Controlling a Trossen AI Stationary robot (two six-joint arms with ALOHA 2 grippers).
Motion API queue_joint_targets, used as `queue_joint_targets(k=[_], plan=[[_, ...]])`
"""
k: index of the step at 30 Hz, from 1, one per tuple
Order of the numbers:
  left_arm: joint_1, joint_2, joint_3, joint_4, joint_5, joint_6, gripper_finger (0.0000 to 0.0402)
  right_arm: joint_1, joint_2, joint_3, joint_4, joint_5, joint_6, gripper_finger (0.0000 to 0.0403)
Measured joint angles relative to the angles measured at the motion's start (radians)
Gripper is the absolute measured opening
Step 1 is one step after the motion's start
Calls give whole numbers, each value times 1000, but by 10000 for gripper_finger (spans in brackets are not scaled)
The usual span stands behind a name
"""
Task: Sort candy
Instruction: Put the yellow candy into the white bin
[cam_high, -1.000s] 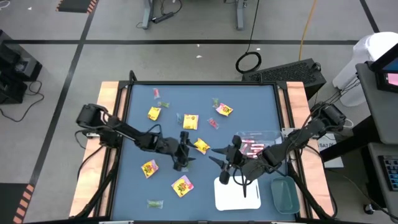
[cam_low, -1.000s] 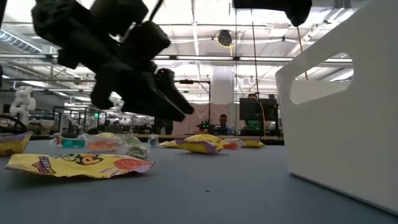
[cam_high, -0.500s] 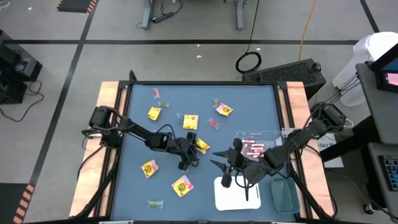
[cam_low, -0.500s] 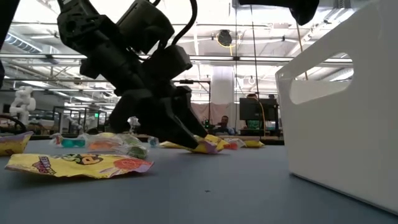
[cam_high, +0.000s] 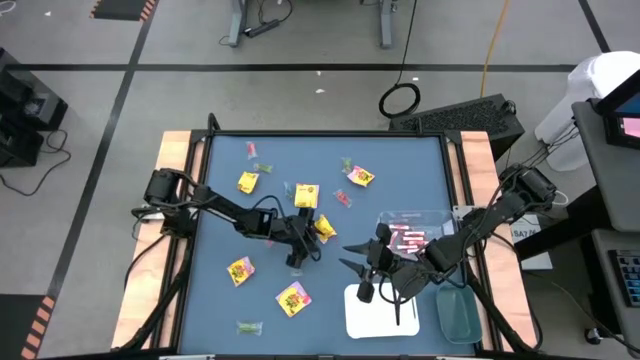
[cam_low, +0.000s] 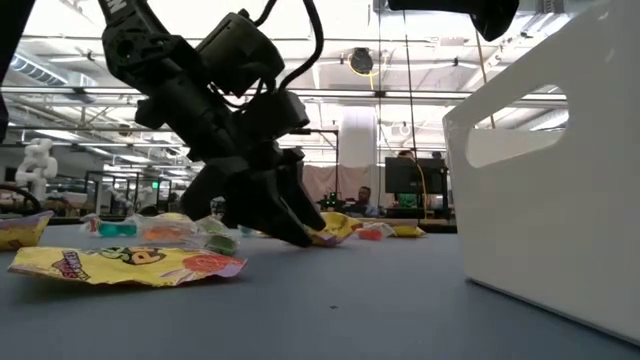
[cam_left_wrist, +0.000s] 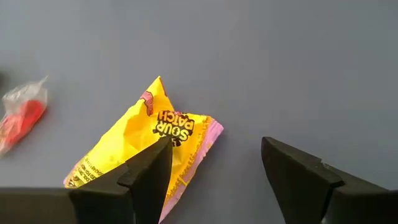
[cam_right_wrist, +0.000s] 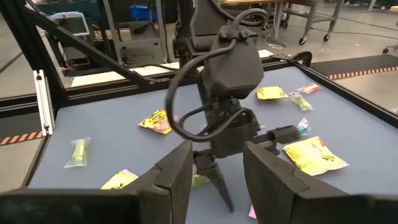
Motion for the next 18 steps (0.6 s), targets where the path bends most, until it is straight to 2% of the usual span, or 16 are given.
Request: queue_joint_targets(k=[5, 11, 15, 18], plan=[[16, 0, 0, 2, -1, 7, 188, 0, 0, 0, 0, 0, 1, 132], [34, 0, 0, 1, -36, 50, 89, 0, 0, 0, -2, 0, -1, 132], [31, 0, 0, 0, -24, 65, 25, 0, 0, 0, -5, -1, -3, 132], [8, -9, -1, -5, -24, 82, 6, 0, 0, 0, -13, -1, -1, 132]])
